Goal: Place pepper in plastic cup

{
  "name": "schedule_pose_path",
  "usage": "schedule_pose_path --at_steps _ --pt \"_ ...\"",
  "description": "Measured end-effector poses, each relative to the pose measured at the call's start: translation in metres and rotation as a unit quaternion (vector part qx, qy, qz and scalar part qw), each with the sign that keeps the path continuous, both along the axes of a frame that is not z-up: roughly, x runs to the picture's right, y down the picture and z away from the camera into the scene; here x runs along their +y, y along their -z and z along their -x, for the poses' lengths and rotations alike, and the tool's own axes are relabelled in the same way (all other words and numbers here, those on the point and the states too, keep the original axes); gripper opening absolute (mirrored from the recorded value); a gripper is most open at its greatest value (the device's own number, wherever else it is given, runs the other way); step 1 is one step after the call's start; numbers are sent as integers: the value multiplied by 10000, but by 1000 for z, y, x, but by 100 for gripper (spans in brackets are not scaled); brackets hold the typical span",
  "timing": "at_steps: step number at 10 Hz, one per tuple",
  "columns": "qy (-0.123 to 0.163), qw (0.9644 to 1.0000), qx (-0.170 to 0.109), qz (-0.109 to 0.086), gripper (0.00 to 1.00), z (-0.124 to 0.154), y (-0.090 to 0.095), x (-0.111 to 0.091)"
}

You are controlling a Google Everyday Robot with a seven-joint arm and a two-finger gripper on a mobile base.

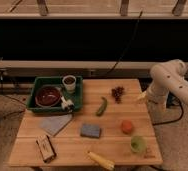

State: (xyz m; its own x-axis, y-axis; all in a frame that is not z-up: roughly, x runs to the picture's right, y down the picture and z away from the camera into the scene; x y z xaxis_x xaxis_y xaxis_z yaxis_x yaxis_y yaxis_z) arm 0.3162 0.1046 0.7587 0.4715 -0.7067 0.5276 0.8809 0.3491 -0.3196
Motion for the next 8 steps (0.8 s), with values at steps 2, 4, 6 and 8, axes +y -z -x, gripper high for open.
schedule_pose_path --at_steps 2,4,6,8 --pt "0 10000 0 0 80 0 0 0" --pt "0 10000 0 0 80 0 0 0" --pt "-2 10000 -1 3 80 0 0 0" --pt "19 10000 -51 9 80 2 -1 0"
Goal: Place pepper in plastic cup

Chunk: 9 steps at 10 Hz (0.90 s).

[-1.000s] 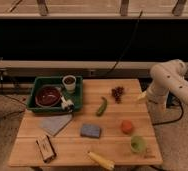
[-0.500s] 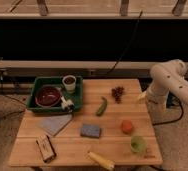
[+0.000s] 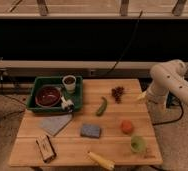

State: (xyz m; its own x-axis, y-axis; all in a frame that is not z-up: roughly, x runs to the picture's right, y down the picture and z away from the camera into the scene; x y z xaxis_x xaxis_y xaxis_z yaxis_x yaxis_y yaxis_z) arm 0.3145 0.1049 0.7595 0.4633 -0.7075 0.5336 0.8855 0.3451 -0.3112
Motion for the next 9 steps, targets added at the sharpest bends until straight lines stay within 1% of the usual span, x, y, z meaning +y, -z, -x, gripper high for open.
schedule_pose_path --at_steps 1,3,4,5,7,8,9 --pt "2 10000 -52 13 80 3 -3 0" --pt "59 9997 -227 31 80 30 -15 -5" --pt "117 9993 -349 51 80 58 -23 -8" --pt "163 9989 -432 72 80 78 -28 -10" --pt "355 9971 -661 139 80 135 -44 -12" --pt "426 9959 -772 186 80 158 -53 -12" --pt "505 9949 -844 213 80 173 -61 -11"
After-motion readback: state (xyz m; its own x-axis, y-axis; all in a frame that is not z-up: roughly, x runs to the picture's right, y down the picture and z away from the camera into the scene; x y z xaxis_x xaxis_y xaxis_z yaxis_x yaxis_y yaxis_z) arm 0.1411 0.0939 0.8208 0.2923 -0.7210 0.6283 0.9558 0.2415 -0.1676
